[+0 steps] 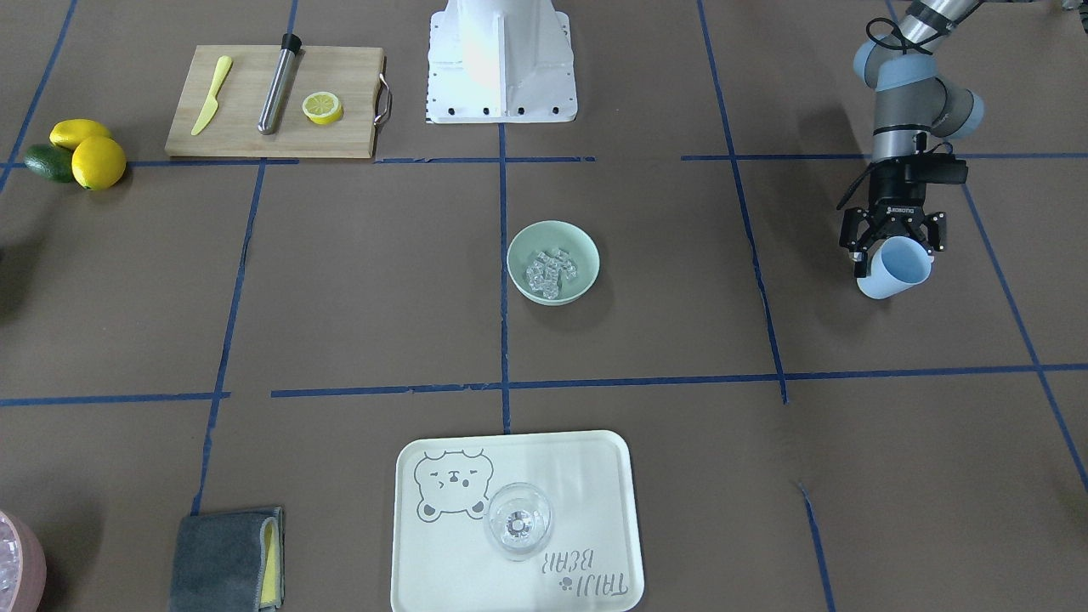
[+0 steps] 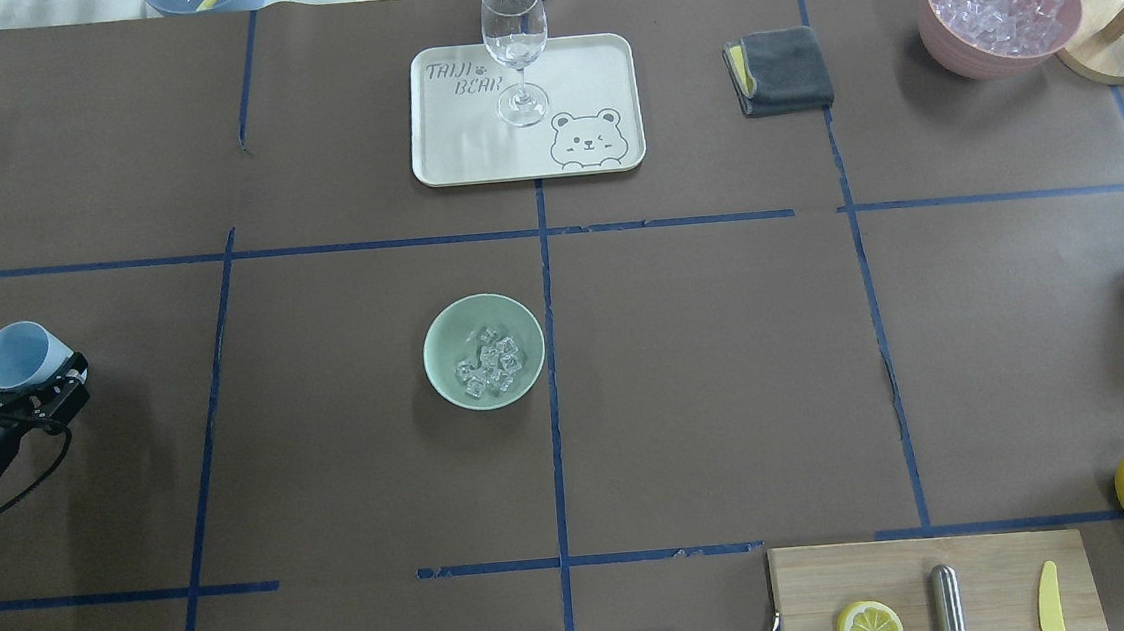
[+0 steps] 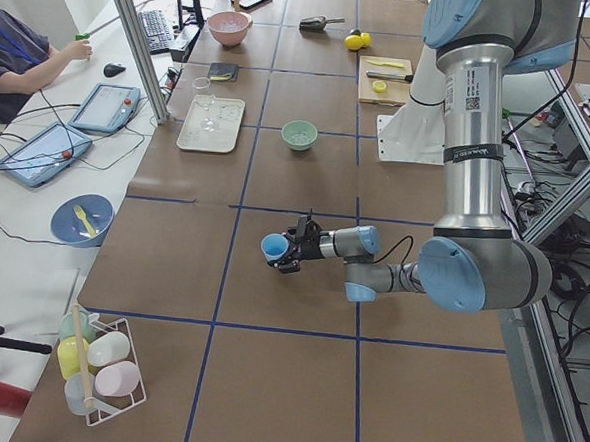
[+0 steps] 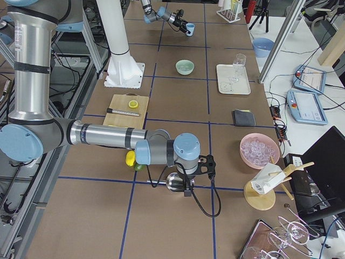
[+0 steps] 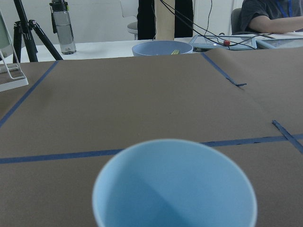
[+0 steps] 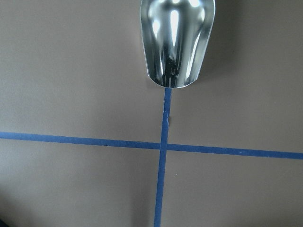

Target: Pour ice into bowl

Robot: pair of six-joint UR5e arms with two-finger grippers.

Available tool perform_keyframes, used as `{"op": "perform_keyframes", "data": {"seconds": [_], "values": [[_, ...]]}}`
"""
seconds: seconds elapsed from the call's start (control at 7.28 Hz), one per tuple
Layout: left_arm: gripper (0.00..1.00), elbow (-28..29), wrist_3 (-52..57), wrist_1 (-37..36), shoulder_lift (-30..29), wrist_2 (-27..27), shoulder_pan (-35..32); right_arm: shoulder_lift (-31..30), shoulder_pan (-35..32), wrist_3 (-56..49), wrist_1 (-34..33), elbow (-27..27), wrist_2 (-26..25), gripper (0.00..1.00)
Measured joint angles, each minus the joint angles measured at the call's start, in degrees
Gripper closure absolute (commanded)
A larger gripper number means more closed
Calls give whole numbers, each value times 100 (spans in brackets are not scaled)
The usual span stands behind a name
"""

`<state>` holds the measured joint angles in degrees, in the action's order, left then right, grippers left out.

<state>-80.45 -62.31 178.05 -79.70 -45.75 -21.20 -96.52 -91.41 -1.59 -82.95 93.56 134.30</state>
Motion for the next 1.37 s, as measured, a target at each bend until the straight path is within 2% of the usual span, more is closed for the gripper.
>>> {"op": "perform_keyframes", "data": {"seconds": [0.27, 0.69, 0.82, 0.96, 1.1, 1.37], "values": [[0, -39, 18, 65, 19, 226, -9, -2, 0, 0, 2, -3, 0, 0], [0, -204, 171, 603, 75, 736, -19, 3, 0, 22, 4, -5, -5, 0], [0, -360, 478, 720, 87, 714, -25, 9, 0, 32, 2, -8, -8, 0], [0, -566, 899, 811, 112, 437, -72, 10, 0, 39, 3, -7, -8, 0], [0, -734, 1301, 828, 152, -128, -285, 11, 0, 42, 0, -7, -9, 0], [0, -920, 2397, 675, 158, -1880, -1414, 11, 0, 46, -2, -7, -9, 0]]}}
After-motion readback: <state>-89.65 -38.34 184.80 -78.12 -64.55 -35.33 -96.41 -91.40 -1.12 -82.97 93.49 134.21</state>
